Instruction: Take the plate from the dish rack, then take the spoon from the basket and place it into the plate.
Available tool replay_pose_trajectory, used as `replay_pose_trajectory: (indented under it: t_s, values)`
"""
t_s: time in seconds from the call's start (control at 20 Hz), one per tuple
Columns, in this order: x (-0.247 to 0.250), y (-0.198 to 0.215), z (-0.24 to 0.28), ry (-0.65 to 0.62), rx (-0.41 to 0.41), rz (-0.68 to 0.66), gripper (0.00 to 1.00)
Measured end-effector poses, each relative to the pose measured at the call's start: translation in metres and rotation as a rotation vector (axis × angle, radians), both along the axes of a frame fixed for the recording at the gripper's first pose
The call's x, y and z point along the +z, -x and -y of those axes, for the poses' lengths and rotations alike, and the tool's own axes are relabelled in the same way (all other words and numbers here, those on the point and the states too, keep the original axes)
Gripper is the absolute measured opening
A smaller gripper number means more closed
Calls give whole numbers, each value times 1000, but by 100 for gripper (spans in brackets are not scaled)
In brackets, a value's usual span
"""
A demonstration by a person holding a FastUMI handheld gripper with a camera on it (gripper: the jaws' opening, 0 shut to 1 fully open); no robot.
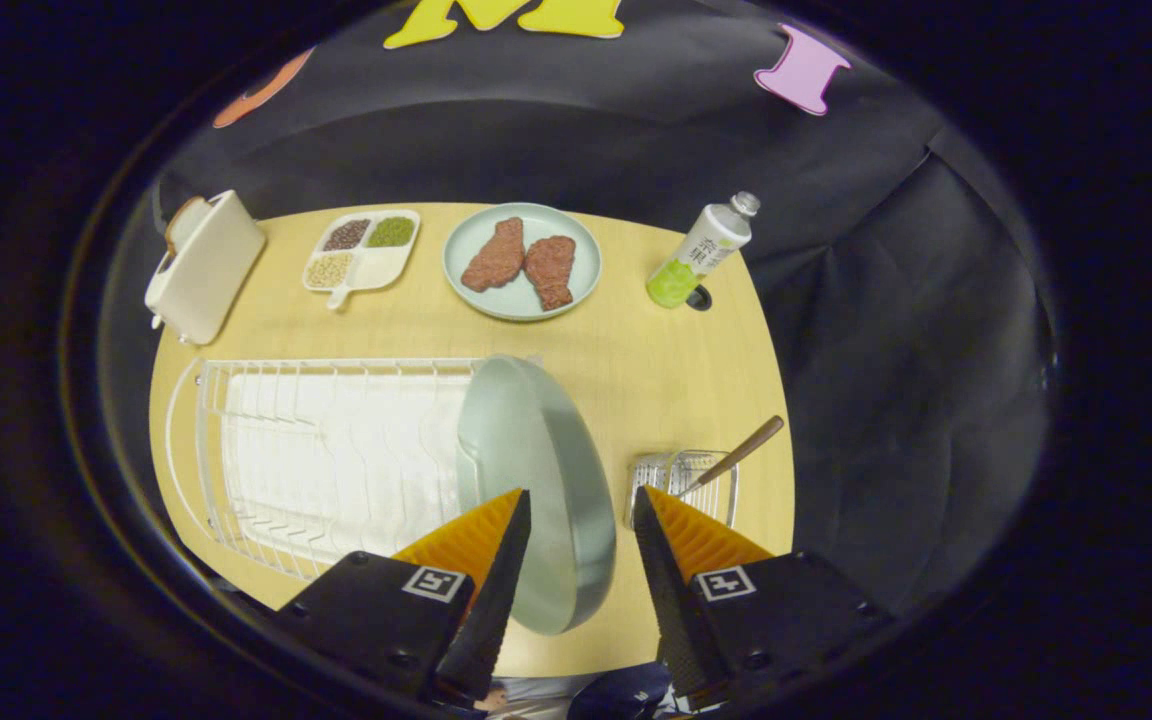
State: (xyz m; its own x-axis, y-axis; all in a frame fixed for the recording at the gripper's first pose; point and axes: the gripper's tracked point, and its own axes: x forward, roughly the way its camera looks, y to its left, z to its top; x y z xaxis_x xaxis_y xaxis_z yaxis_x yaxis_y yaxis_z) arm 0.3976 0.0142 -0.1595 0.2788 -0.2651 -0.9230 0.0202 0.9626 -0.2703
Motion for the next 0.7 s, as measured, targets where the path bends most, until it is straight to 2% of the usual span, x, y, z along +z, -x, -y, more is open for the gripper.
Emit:
replay_pose_trajectory:
  t_s: [0.15,0.2,0.25,0.3,0.55,0.7]
  values:
    - [-1,-6,6,27,-31,18,52]
    - [-1,-6,6,36,-38,23,39]
    - [0,-4,4,37,-42,25,35]
    - [1,-4,3,47,-37,27,26]
    - [14,5,-8,140,-20,67,22]
    - [29,7,-3,218,-55,138,21]
